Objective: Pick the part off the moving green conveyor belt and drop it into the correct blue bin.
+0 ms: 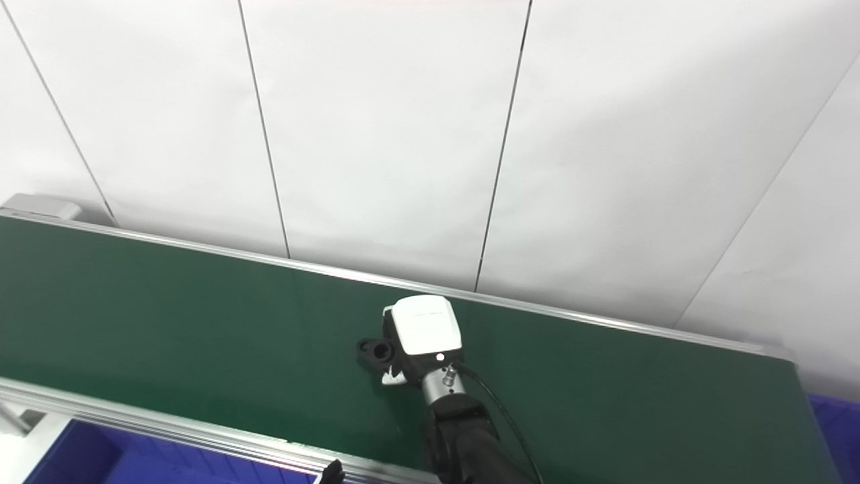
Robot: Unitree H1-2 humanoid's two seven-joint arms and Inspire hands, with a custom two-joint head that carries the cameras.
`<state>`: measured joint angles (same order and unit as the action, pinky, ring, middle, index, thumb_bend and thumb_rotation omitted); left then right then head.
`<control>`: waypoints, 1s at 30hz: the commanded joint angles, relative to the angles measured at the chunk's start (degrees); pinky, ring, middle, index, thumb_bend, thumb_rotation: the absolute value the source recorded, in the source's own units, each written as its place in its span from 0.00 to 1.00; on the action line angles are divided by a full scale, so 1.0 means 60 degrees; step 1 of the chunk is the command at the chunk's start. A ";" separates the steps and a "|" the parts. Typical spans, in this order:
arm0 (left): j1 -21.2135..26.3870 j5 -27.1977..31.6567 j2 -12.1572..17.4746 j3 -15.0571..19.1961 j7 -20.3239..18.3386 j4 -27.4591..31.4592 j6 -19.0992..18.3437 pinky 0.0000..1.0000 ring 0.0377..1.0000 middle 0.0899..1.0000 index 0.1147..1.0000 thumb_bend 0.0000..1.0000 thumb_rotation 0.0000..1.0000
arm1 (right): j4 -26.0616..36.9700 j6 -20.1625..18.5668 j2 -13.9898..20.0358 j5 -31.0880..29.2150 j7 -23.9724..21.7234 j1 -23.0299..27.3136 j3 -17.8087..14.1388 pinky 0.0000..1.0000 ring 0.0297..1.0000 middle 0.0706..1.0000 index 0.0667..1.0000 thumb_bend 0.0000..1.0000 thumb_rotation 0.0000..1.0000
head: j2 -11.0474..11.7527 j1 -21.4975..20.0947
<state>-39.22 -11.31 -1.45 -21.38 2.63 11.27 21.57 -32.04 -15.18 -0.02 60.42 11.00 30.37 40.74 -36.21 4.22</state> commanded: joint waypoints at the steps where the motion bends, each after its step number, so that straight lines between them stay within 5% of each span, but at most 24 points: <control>1: -0.0149 0.0222 -0.0441 -0.0422 -0.0072 0.0373 0.0054 0.96 0.99 1.00 1.00 0.54 0.91 | 0.0183 -0.0119 0.0120 -0.0120 -0.0514 -0.0241 -0.0006 0.13 0.17 0.24 0.46 0.51 0.11 | 0.0001 0.0011; 6: -0.0032 0.0591 -0.0336 -0.0347 -0.0227 0.0524 -0.0232 0.97 1.00 1.00 1.00 0.53 0.88 | 0.2284 -0.0127 0.0492 -0.0301 -0.1030 -0.0784 -0.0364 0.12 0.16 0.22 0.45 0.51 0.11 | -0.0159 -0.0563; 8: 0.0046 0.0745 -0.0284 -0.0275 -0.0291 0.0619 -0.0411 0.99 1.00 1.00 1.00 0.64 0.89 | 0.3085 -0.0144 0.0663 -0.0252 -0.1192 -0.1060 -0.0507 0.14 0.19 0.26 0.45 0.51 0.12 | -0.0208 -0.0849; 11: 0.0222 0.0980 -0.0181 -0.0138 -0.0373 0.0656 -0.0448 1.00 1.00 1.00 1.00 0.66 0.90 | 0.4014 -0.0196 0.0882 -0.0119 -0.1473 -0.1408 -0.0707 0.16 0.20 0.28 0.45 0.51 0.13 | -0.0394 -0.1442; 14: 0.0358 0.1116 -0.0058 -0.0041 -0.0411 0.0717 -0.0427 1.00 1.00 1.00 1.00 0.68 0.93 | 0.5010 -0.0209 0.1084 -0.0136 -0.1735 -0.1837 -0.0994 0.17 0.21 0.41 0.45 0.52 0.01 | -0.0555 -0.1804; 20: 0.0563 0.1658 0.0275 0.0278 -0.0680 0.1060 -0.0672 1.00 1.00 1.00 1.00 0.71 0.99 | 0.7444 -0.0199 0.1508 0.0230 -0.2136 -0.2981 -0.1607 0.15 0.20 0.43 0.45 0.52 0.00 | -0.1315 -0.2807; 30: 0.0601 0.2174 0.0839 0.0740 -0.1016 0.1902 -0.1663 1.00 1.00 1.00 1.00 0.72 1.00 | 1.0085 -0.0183 0.1024 0.1547 -0.3401 -0.5214 -0.1762 0.19 0.25 0.40 0.48 0.52 0.00 | -0.2106 -0.3832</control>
<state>-35.49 1.01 2.99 -17.27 -2.64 20.24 11.85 25.48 -16.48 7.62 68.58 -9.23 -0.39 30.22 -47.90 -17.67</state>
